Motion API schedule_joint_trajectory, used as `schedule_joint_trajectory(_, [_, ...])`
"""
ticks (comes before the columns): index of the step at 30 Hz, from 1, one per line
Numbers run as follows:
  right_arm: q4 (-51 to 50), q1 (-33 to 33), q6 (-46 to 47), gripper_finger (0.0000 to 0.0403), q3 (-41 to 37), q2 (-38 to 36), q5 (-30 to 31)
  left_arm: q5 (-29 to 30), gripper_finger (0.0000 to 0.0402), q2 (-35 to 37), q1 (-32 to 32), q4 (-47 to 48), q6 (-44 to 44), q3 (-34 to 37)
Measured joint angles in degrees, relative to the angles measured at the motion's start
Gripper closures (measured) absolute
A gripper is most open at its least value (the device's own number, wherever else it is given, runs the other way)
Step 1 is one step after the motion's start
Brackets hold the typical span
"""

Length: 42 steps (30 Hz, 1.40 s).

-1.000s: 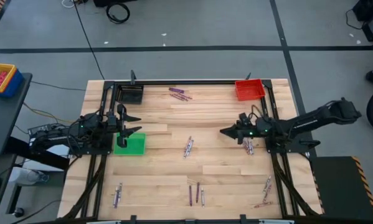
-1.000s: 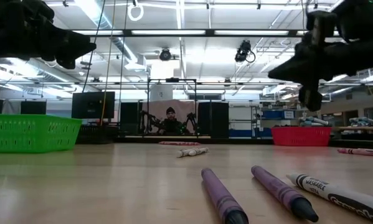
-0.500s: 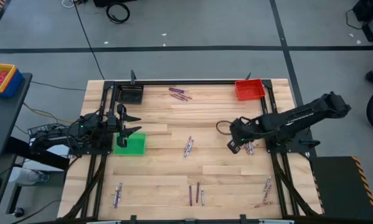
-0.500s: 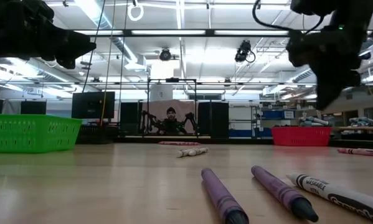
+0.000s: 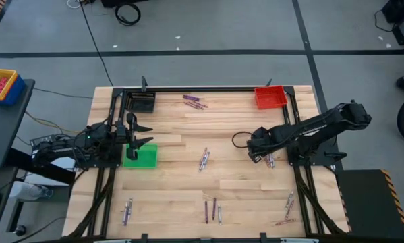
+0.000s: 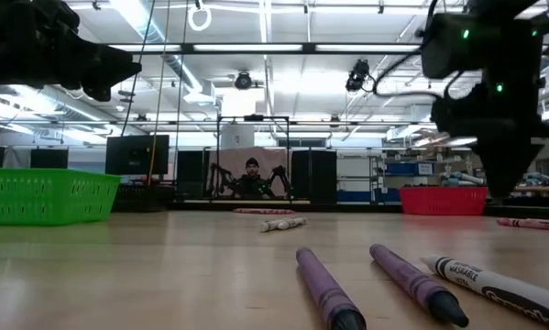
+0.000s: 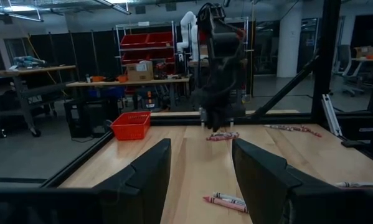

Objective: Sort crayons
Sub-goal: Put the pink crayon into the red bin

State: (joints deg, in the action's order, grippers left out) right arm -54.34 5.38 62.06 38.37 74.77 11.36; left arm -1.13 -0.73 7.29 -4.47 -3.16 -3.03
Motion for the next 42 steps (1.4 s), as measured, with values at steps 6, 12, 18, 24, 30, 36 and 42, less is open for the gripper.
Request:
schedule_joint_trajectory(6, [4.4,-6.1,-2.3,0.0279,-5.0,-0.2,-4.1,0.0,0.0218,0.0,0.0,0.0,0.0,0.0])
schedule_joint_trajectory(12, [9.0,-8.8,-4.2,0.028,-5.8,-0.2,-5.8,0.0,0.0218,0.0,0.0,0.0,0.0,0.0])
schedule_joint_trajectory(18, [7.9,-9.7,-5.2,0.0281,-5.8,1.7,-7.0,0.0,0.0218,0.0,0.0,0.0,0.0,0.0])
schedule_joint_trajectory(24, [8.1,-9.7,-5.2,0.0284,-5.6,2.7,-7.4,0.0,0.0218,0.0,0.0,0.0,0.0,0.0])
schedule_joint_trajectory(30, [8.1,-9.7,-5.2,0.0293,-5.7,2.7,-7.7,0.0,0.0218,0.0,0.0,0.0,0.0,0.0])
schedule_joint_trajectory(36, [8.4,-9.7,-5.2,0.0328,-5.7,2.8,-9.2,0.0,0.0218,0.0,0.0,0.0,0.0,0.0])
schedule_joint_trajectory(42, [8.5,-9.7,-5.3,0.0371,-5.7,2.8,-9.9,0.0,0.0218,0.0,0.0,0.0,0.0,0.0])
